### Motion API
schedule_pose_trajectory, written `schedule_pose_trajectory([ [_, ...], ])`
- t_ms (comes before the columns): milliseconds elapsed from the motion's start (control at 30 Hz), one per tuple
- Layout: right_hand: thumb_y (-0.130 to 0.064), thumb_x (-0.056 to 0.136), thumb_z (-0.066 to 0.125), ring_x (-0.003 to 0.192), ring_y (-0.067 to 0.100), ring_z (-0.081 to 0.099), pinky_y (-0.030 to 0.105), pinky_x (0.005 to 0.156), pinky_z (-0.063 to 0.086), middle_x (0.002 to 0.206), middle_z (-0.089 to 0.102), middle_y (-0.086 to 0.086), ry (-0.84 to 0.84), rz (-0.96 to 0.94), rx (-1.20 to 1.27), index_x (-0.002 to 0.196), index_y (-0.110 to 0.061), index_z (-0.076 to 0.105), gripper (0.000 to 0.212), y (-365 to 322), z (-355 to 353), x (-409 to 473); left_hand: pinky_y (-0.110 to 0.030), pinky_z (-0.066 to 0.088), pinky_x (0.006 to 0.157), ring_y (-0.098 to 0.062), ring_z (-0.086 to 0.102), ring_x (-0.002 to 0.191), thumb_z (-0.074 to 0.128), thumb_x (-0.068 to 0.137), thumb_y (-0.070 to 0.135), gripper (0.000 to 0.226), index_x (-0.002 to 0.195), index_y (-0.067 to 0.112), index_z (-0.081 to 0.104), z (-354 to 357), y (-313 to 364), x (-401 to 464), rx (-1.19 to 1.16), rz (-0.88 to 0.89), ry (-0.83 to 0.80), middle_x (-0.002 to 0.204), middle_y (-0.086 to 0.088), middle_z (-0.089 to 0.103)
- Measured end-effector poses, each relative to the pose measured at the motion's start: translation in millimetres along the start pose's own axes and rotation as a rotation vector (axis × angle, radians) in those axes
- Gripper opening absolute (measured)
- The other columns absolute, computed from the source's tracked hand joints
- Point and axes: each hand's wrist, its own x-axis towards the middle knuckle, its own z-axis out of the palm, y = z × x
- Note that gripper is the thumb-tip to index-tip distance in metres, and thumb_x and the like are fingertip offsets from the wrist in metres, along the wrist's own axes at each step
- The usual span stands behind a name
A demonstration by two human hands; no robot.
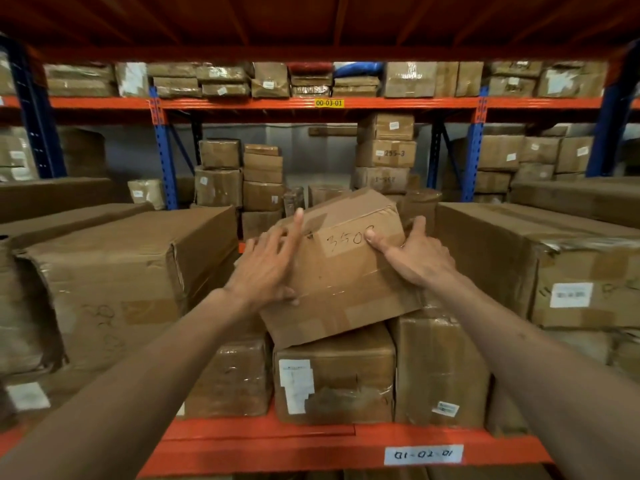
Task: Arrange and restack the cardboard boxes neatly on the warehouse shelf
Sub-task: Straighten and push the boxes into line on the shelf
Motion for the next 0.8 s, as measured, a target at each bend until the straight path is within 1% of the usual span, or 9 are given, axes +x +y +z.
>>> schedule_pose_trajectory([
  [33,-0.093,0.067,0.052,0.126,0.044,0.05,0.055,0.1,0.045,0.149,0.045,0.018,-0.083,-0.021,0.02,0.153,-0.036,0.006,0.113,-4.1,-10.6,6.6,-0.057,0.021,0.114,-0.039,0.023,0.141,0.088,0.056,0.057,0.153,0.149,0.032,-0.031,-6.1,-7.1,2.4,-0.094,-0.125,-0.02,0.156,-0.017,0.015],
  [100,-0.082,0.064,0.069,0.128,0.046,0.048,0.059,0.089,0.053,0.157,0.034,0.015,-0.231,-0.053,0.07,0.147,-0.056,-0.007,0.116,-10.0,-26.6,14.5,-0.061,0.022,0.113,-0.043,0.017,0.143,0.089,0.051,0.06,0.148,0.152,0.042,-0.017,-11.1,-18.9,2.0,-0.355,-0.39,-0.159,0.158,-0.014,0.008],
  [167,-0.068,0.067,0.079,0.131,0.044,0.045,0.06,0.091,0.052,0.156,0.035,0.012,-0.285,-0.129,0.036,0.148,-0.058,-0.005,0.118,-11.5,-30.0,15.4,-0.055,0.032,0.113,-0.038,0.031,0.14,0.094,0.046,0.053,0.135,0.155,0.041,0.014,-3.4,-23.2,-4.9,-0.711,-0.532,-0.23,0.154,-0.011,0.026],
  [233,-0.06,0.071,0.081,0.132,0.041,0.044,0.06,0.101,0.045,0.152,0.04,0.012,-0.26,-0.192,0.028,0.151,-0.052,0.003,0.112,-13.3,-28.3,12.3,-0.048,0.042,0.109,-0.03,0.046,0.133,0.096,0.047,0.044,0.117,0.148,0.035,0.038,2.5,-22.9,-13.4,-0.901,-0.583,-0.123,0.144,-0.005,0.048],
  [367,-0.054,0.076,0.081,0.128,0.036,0.047,0.054,0.106,0.042,0.138,0.046,0.009,-0.276,-0.237,0.082,0.148,-0.043,0.011,0.101,-8.9,-27.5,7.7,-0.041,0.04,0.109,-0.026,0.05,0.129,0.091,0.067,0.024,0.087,0.143,0.019,0.05,-7.9,-24.2,-25.4,-0.857,-0.579,-0.036,0.139,-0.007,0.057],
  [567,-0.052,0.077,0.082,0.128,0.032,0.049,0.051,0.104,0.045,0.143,0.05,0.004,-0.29,-0.324,0.147,0.147,-0.039,0.015,0.098,-22.6,-7.4,-10.5,-0.043,0.045,0.106,-0.027,0.054,0.123,0.09,0.066,0.025,0.084,0.141,0.019,0.054,-23.9,-47.9,-52.3,-0.735,-0.625,-0.038,0.133,-0.007,0.06],
  [633,-0.05,0.076,0.083,0.131,0.032,0.048,0.053,0.109,0.04,0.144,0.051,0.004,-0.298,-0.305,0.186,0.148,-0.037,0.013,0.101,-22.1,0.1,-13.8,-0.047,0.045,0.107,-0.029,0.053,0.124,0.09,0.065,0.024,0.084,0.141,0.022,0.053,-25.4,-49.4,-51.9,-0.728,-0.651,-0.032,0.136,-0.007,0.059],
  [733,-0.038,0.078,0.084,0.123,0.031,0.053,0.055,0.095,0.053,0.128,0.05,-0.004,-0.35,-0.209,0.313,0.144,-0.035,0.012,0.098,-3.1,19.1,-23.3,-0.052,0.038,0.112,-0.034,0.045,0.134,0.087,0.07,0.021,0.079,0.141,0.026,0.053,-24.6,-45.1,-41.2,-0.65,-0.619,-0.049,0.145,-0.012,0.051],
  [800,-0.034,0.08,0.083,0.127,0.03,0.051,0.058,0.099,0.05,0.131,0.051,-0.004,-0.292,-0.179,0.366,0.142,-0.036,0.016,0.092,12.2,32.2,-28.7,-0.051,0.034,0.113,-0.035,0.041,0.137,0.087,0.071,0.022,0.077,0.14,0.028,0.053,-21.6,-40.4,-33.5,-0.605,-0.584,-0.067,0.148,-0.013,0.047],
])
